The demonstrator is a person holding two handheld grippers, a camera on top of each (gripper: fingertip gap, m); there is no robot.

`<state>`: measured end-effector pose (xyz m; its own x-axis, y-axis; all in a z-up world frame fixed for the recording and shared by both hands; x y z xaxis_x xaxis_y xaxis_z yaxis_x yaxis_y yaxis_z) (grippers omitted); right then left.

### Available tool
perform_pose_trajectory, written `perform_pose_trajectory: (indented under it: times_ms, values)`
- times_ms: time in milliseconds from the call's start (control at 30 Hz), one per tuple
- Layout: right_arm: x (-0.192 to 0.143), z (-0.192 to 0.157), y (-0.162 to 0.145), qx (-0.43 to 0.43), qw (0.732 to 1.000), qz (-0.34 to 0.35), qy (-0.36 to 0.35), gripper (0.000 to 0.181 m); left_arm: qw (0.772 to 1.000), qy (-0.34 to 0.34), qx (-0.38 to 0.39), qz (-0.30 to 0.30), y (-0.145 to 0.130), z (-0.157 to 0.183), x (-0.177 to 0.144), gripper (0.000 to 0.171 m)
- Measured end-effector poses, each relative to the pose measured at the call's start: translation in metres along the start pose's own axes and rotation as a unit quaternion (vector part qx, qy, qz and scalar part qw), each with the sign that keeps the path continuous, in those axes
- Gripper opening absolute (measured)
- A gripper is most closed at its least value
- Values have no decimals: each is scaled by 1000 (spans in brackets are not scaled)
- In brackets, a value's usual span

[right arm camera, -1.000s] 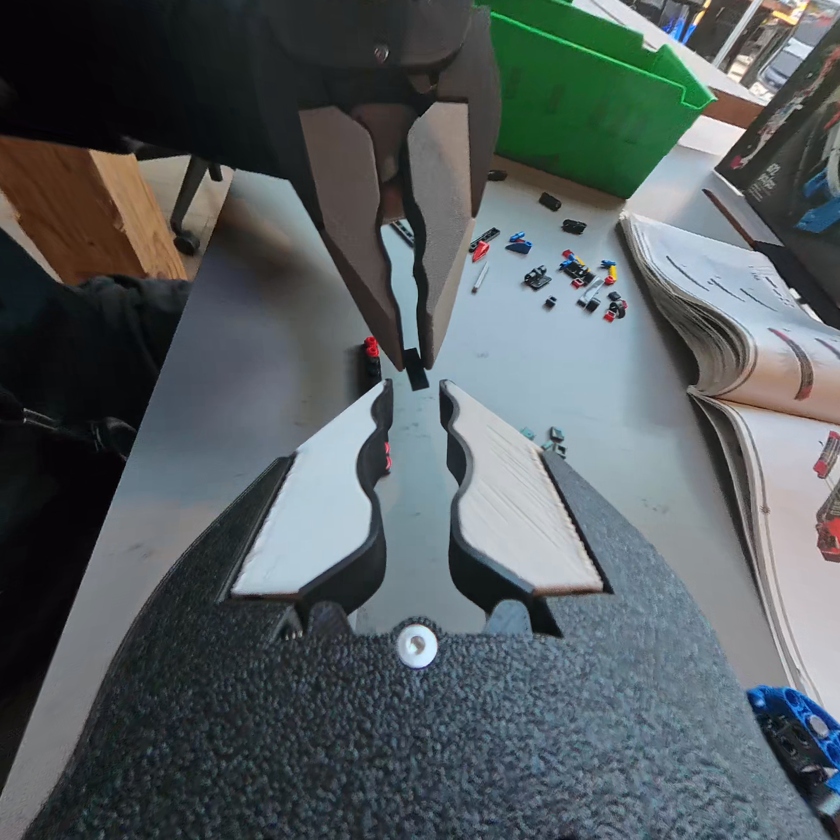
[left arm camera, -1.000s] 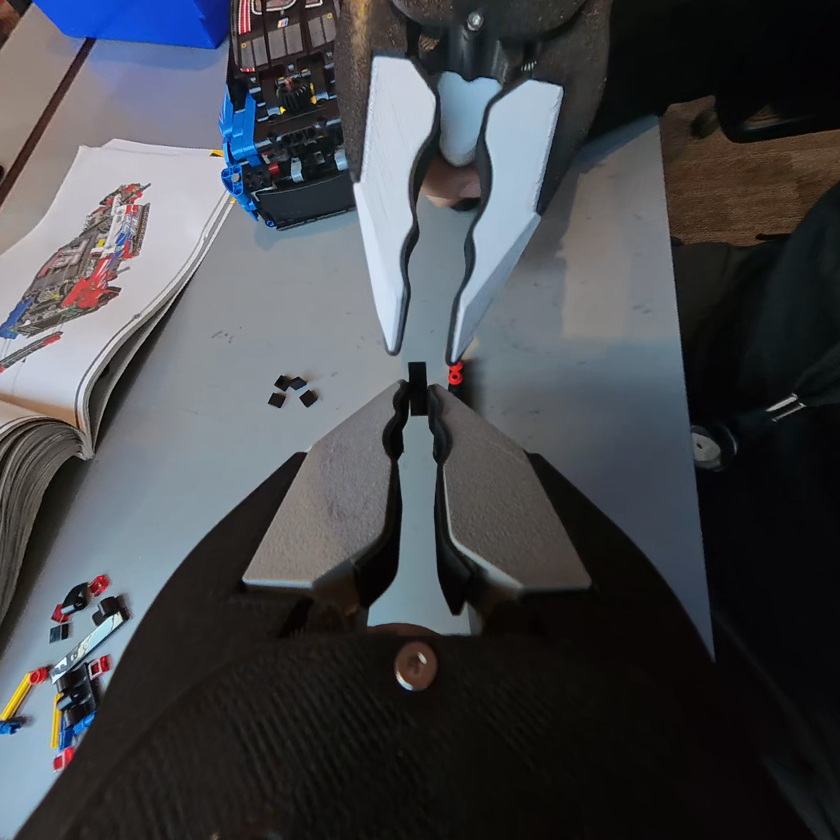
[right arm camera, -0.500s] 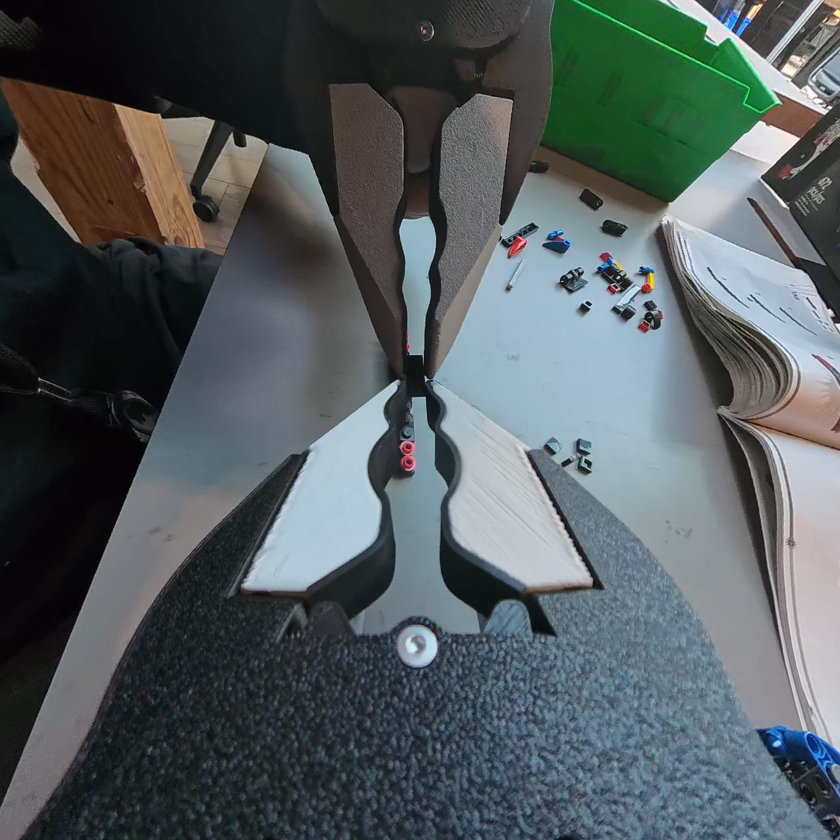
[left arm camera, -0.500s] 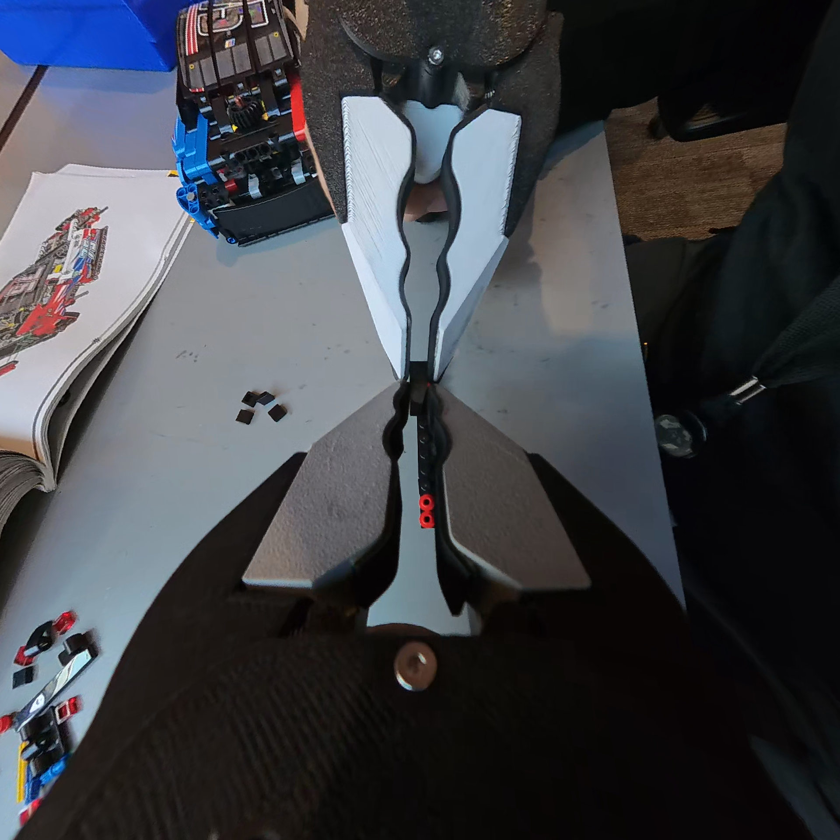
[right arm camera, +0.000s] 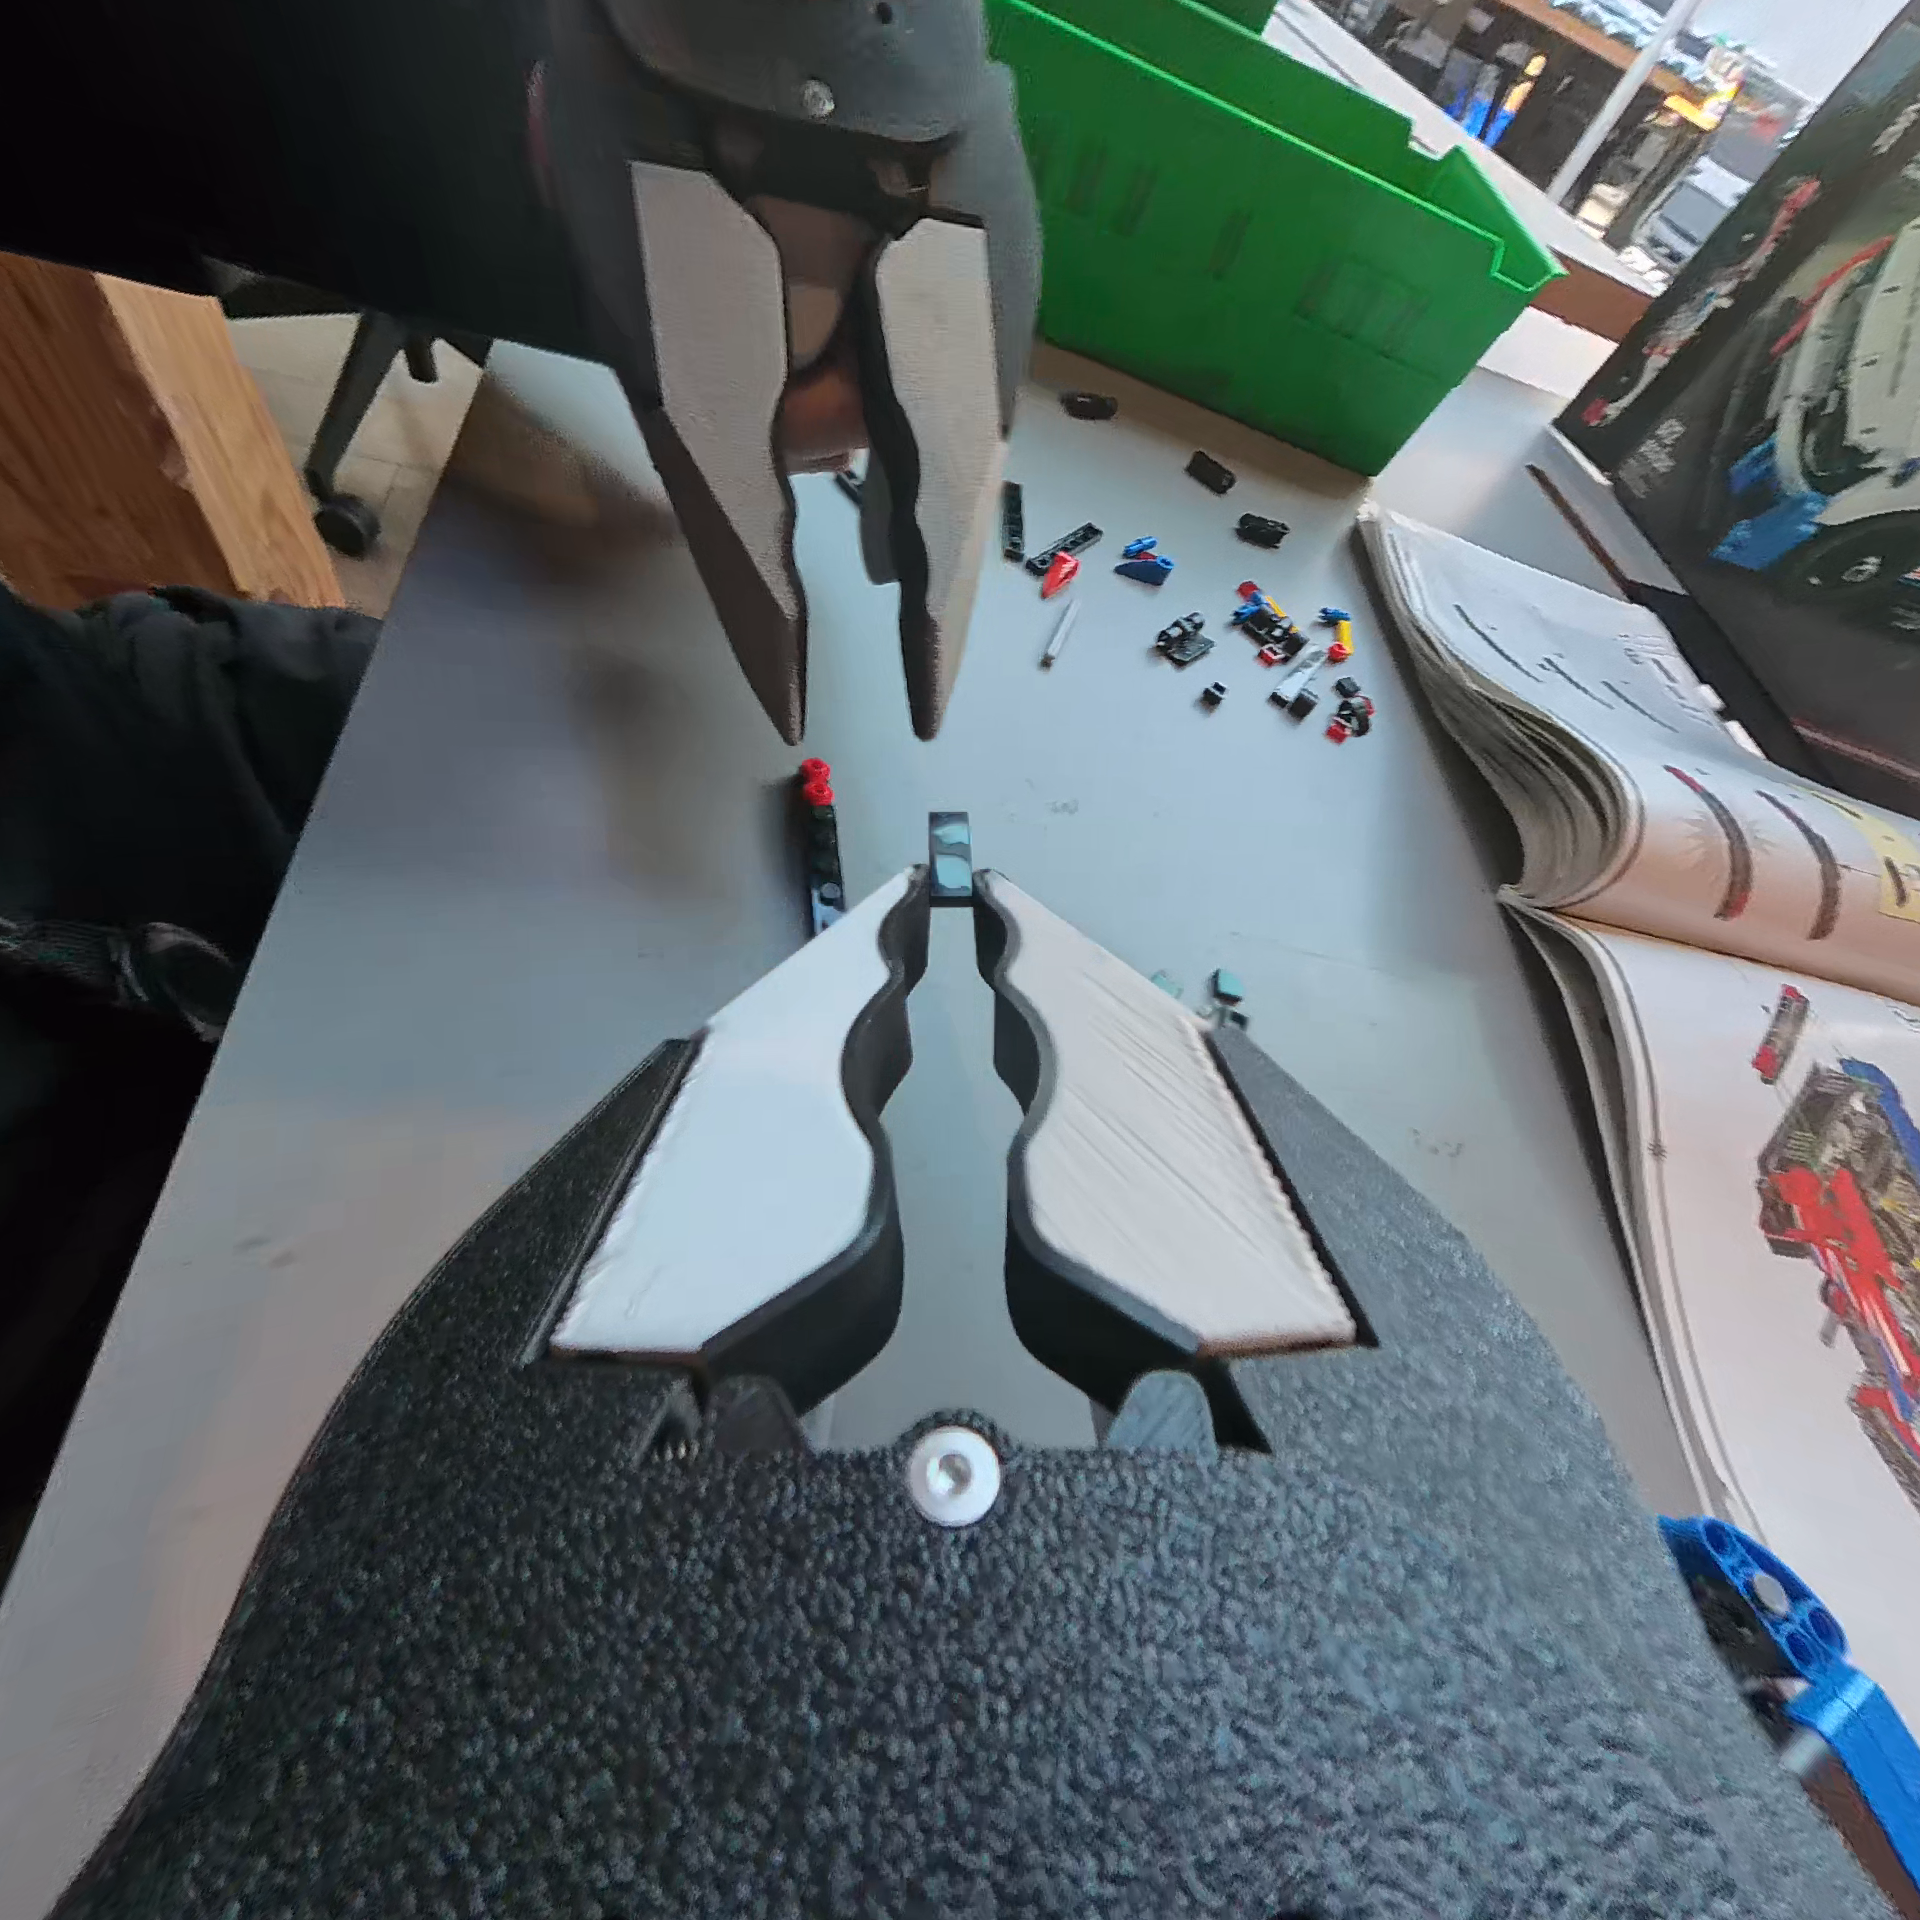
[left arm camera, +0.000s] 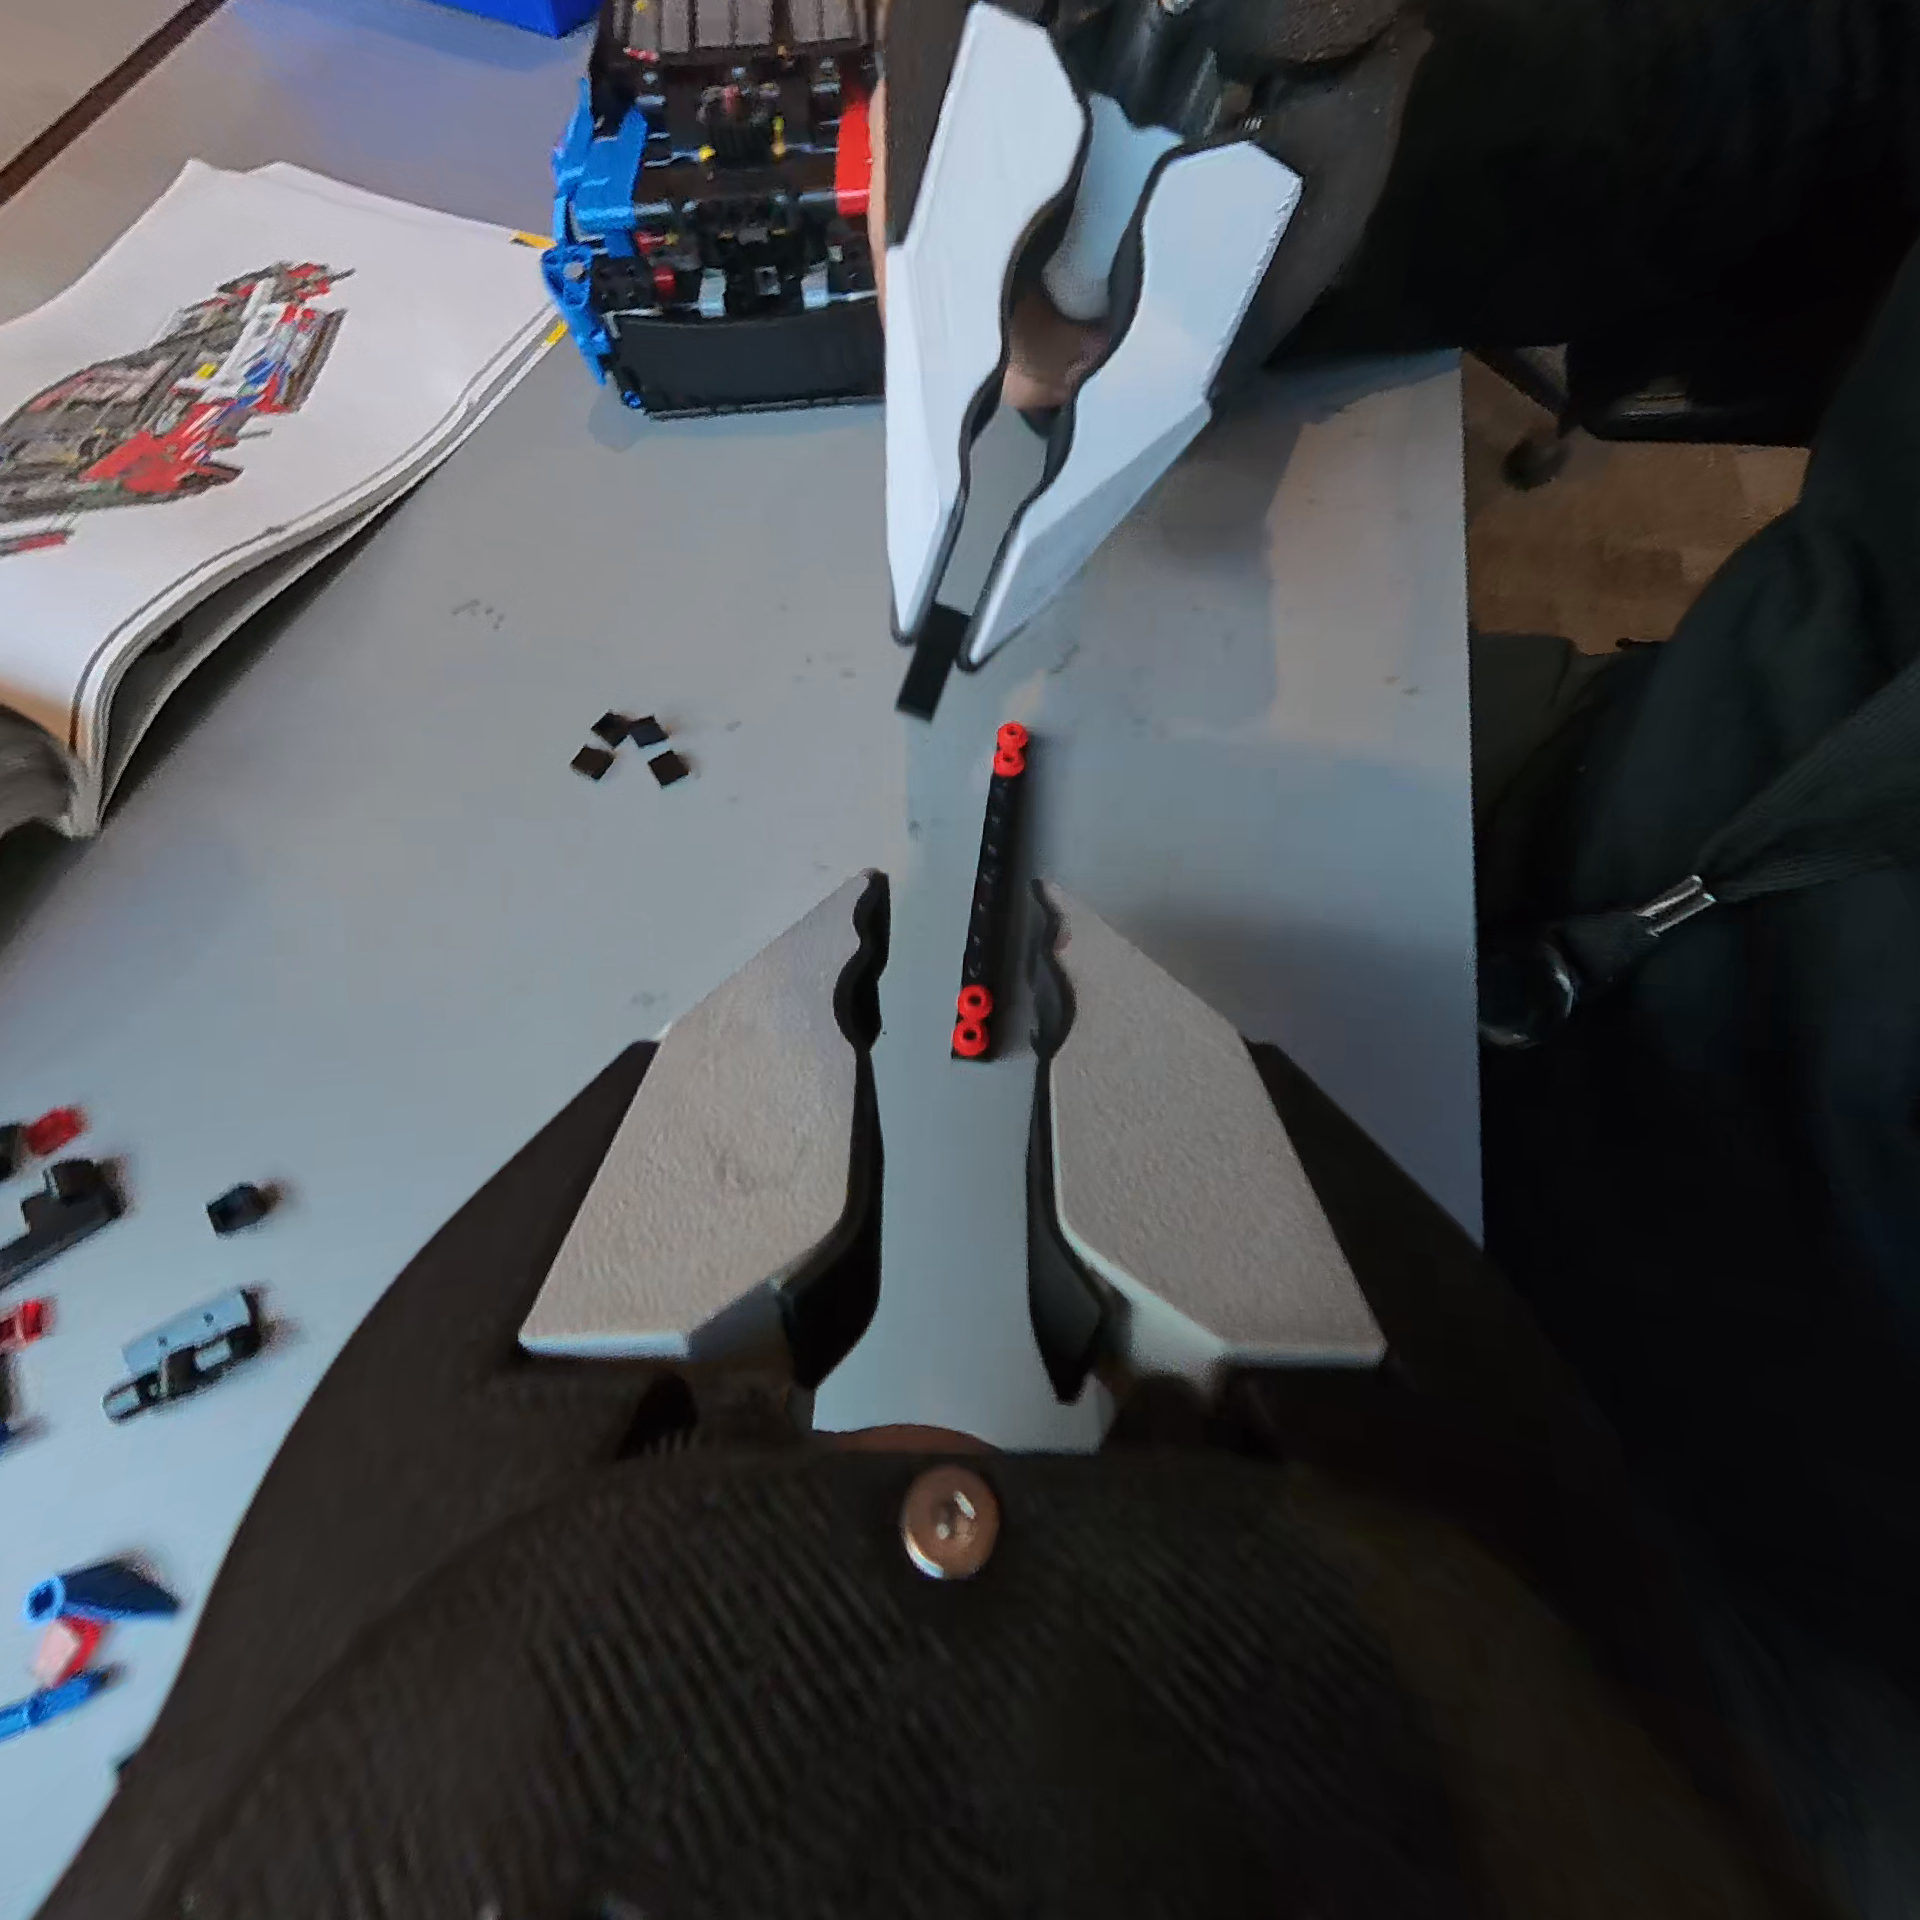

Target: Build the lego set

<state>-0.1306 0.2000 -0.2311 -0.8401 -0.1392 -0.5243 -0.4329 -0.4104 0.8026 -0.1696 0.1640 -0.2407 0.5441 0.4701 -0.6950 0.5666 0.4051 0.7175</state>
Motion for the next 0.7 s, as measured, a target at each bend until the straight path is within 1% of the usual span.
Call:
perform_pose_trajectory:
  times_ms: [100, 167, 467, 700]
  values:
    - [-1, 4, 0, 7, 1000, 2, -8, 7, 1000, 11, -20, 7, -11, 1, 0, 22]
    - [0, 5, -1, 8, 1000, 0, -10, 7, 1000, 21, -18, 5, -15, 2, 0, 23]
    - [1, 7, -2, 5, 1000, -6, -18, 7, 1000, 20, -11, 15, -12, 3, 0, 19]
    - [1, 8, -2, 6, 1000, -6, -22, 7, 1000, 19, -10, 10, -13, 3, 1, 19]
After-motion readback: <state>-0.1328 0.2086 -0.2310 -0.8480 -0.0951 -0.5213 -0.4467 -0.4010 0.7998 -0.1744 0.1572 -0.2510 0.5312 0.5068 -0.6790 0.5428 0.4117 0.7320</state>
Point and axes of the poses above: each gripper's, where its closed fingertips meet, x out along the fingers, y out of its top, z = x × y across the jaws, the point moved 1 cm from there along -x, back along the fingers, and after that the axes turned 9 degrees about -z, right-handed, at the moved point
